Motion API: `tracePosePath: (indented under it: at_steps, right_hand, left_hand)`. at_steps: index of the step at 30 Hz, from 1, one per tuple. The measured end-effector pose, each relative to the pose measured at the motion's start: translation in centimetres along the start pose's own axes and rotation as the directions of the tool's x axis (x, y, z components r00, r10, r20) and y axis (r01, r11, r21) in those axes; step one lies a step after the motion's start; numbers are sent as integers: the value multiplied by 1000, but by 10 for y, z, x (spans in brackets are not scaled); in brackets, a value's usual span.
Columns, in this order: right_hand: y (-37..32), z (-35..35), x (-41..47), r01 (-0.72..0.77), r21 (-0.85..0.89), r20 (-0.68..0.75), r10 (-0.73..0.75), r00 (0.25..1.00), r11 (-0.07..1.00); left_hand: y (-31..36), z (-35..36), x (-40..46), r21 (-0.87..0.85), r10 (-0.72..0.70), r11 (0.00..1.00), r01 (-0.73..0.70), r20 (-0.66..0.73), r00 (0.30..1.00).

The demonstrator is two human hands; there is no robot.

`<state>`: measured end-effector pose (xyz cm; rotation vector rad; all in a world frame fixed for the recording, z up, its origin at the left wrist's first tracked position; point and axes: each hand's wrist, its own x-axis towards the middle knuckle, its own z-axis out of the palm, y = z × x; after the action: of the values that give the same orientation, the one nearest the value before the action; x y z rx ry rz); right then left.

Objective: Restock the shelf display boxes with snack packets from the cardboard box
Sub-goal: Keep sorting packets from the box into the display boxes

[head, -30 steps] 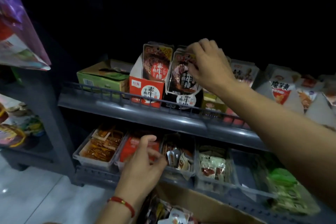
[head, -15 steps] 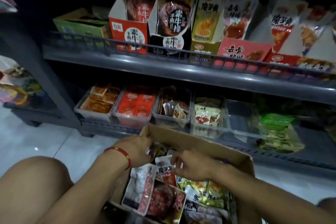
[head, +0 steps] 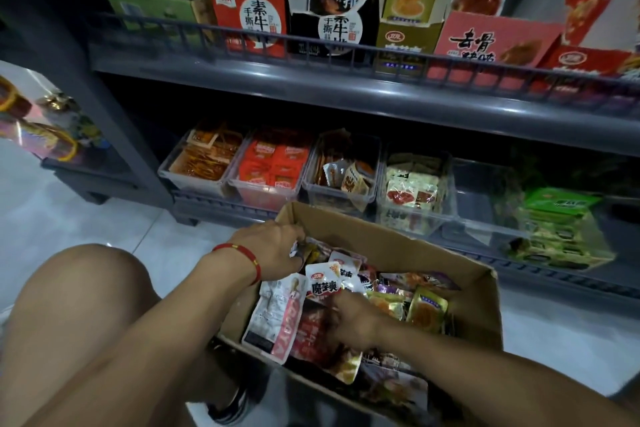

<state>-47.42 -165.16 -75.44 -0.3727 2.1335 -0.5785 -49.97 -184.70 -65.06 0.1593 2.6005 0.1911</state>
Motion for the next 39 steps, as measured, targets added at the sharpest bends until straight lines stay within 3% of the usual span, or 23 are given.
tracePosePath:
  at_steps: [6, 9, 11, 14, 18, 20, 23, 28, 31, 33, 36, 39]
  right_hand:
    - [22, -66, -27, -92, 261, -30, 103, 994, 961]
    - [26, -99, -58, -61, 442, -26, 81, 996, 895]
    - [27, -112, -76, -21, 550, -35, 48, 998, 835]
    - [32, -121, -93, 47, 662, -69, -1, 998, 748]
    - [40, -123, -105, 145, 759, -162, -32, 986, 635]
    - [39, -124, -112, 213, 757, -281, 14, 960, 618]
    - [40, -132, -123, 243, 691, -411, 94, 907, 681]
    - [36, -138, -142, 246, 599, -386, 6, 922, 762]
    - [26, -136, -146, 341, 518, -518, -29, 855, 784]
    - [24, -139, -147, 345, 465, -535, -53, 843, 815]
    - [25, -142, -150, 268, 298, -429, -122, 895, 916]
    - [24, -143, -149, 249, 201, -495, -121, 861, 947]
  left_hand:
    - [10, -1, -4, -118, 40, 992, -39, 9, 999]
    - [19, 1, -2, -303, 35, 952, -40, -24, 999]
    - [25, 2, 0, -521, 41, 853, -24, 20, 999]
    - [32, 7, 4, -780, 122, 626, 4, 103, 987]
    - [45, 4, -1, -884, 215, 466, 27, 143, 966]
    - [48, 2, 1, -908, 204, 418, 12, 106, 973]
    - [47, 0, 6, -939, 62, 345, 16, 39, 997]
    - [50, -2, 9, -980, -39, 198, 12, 5, 999]
    - [51, -1, 8, -992, -61, 118, 53, 46, 997]
    - [51, -2, 7, -993, -50, 97, 66, 61, 997]
    - [55, -8, -1, -996, 2, 45, 73, 73, 997]
    - [60, -12, -10, -989, 129, 145, 6, 25, 991]
